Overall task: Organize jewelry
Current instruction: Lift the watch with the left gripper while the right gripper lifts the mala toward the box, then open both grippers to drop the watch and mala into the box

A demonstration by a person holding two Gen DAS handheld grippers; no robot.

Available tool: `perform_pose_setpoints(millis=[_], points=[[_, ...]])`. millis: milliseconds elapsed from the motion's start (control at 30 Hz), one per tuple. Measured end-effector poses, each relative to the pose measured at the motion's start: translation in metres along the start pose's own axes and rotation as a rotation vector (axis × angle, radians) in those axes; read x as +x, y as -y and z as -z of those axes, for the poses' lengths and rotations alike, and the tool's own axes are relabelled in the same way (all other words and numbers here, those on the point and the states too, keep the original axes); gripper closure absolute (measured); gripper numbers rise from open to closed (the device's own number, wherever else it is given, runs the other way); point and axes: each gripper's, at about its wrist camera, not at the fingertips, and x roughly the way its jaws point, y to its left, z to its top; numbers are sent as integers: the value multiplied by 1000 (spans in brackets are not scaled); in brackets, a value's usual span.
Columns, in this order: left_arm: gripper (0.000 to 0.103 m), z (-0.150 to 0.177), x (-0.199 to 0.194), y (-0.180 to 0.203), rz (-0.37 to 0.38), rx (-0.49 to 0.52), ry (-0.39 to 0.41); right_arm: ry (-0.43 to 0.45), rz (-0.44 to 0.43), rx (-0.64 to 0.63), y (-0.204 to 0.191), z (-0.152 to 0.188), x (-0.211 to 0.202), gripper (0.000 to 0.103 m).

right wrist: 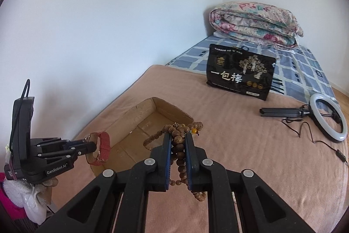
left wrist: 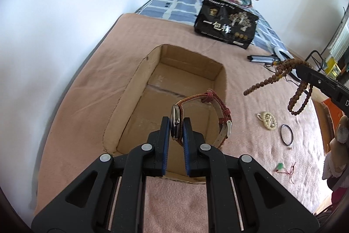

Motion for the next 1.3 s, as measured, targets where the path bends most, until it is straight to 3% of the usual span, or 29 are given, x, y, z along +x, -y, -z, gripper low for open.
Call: perform_pose_setpoints(millis=[467,1300], points=[[93,3,28,-23,-31,-47,-68,-44,-24,-24,-33,-14,58,94],[93,5,51,-34,-61,-58,-113,-129,-15,22,-34,-16,121,94]])
